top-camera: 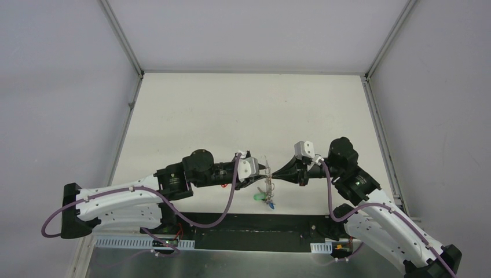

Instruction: Put the keys on the keyring

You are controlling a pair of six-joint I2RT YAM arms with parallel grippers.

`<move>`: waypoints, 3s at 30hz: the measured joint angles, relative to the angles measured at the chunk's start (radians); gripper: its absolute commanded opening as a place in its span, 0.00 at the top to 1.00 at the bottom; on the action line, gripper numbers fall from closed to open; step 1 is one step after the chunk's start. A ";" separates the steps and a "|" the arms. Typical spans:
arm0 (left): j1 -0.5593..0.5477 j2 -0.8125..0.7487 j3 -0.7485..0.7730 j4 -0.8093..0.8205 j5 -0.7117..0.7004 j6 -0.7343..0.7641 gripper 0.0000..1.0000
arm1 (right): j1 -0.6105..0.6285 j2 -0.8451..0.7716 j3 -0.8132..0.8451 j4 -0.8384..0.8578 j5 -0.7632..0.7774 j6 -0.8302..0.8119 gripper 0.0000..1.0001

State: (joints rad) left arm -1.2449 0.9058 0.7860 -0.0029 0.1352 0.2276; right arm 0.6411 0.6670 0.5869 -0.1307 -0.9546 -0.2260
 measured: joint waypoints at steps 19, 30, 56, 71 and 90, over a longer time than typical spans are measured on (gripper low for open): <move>0.000 0.085 -0.002 0.009 0.009 -0.005 0.90 | 0.000 -0.006 0.000 0.006 0.000 0.016 1.00; 0.000 0.090 -0.002 0.011 0.026 -0.005 1.00 | 0.000 -0.006 0.000 0.006 0.007 0.022 0.59; 0.000 -0.440 -0.041 -0.378 -0.154 0.048 1.00 | 0.000 0.250 0.220 -0.009 0.666 0.528 0.00; 0.000 -0.576 0.183 -0.712 -0.181 0.030 1.00 | 0.110 0.827 0.347 -0.093 0.451 0.500 0.29; 0.000 -0.600 0.211 -0.858 -0.151 -0.062 1.00 | 0.379 1.237 0.660 -0.180 0.605 0.335 0.59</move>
State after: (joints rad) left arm -1.2446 0.3061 0.9966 -0.8612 -0.0154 0.1654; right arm 1.0199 1.9041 1.2472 -0.3103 -0.3500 0.1089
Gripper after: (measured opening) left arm 0.008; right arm 0.461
